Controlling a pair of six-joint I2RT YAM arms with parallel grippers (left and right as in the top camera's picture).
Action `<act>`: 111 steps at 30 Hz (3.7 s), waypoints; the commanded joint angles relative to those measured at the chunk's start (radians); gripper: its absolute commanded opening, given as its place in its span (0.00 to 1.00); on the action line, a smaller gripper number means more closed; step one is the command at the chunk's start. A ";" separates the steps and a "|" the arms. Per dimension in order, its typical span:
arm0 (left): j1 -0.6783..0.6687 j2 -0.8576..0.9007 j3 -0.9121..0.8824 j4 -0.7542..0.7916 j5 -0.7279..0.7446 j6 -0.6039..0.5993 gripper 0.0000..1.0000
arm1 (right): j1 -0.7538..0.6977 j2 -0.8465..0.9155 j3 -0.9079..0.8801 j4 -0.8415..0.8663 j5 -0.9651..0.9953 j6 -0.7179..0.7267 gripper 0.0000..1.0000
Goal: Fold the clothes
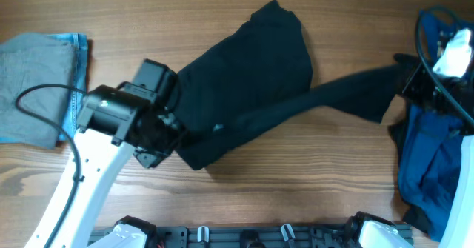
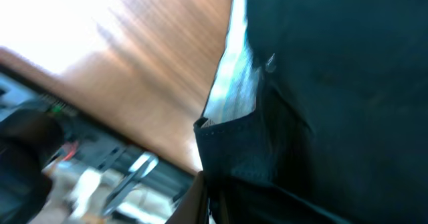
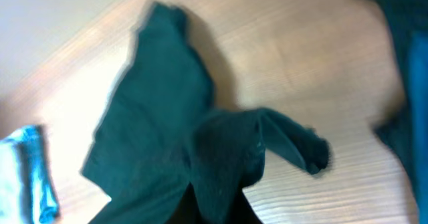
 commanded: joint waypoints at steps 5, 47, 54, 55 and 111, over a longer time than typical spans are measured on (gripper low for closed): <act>0.141 0.031 -0.024 0.237 -0.336 0.027 0.04 | 0.036 0.122 0.066 0.303 0.129 -0.066 0.04; 0.204 0.525 -0.025 0.232 -0.125 0.027 1.00 | 0.315 0.737 0.066 0.602 0.322 -0.114 1.00; 0.234 0.520 0.001 0.284 -0.125 0.100 1.00 | 0.252 0.735 0.066 0.417 0.270 -0.115 1.00; 0.253 0.519 0.022 0.283 -0.125 0.103 1.00 | 0.249 0.735 0.066 0.402 0.270 -0.119 1.00; -0.033 0.869 0.117 0.341 -0.041 0.363 1.00 | 0.400 0.747 -0.322 0.694 0.073 0.106 0.04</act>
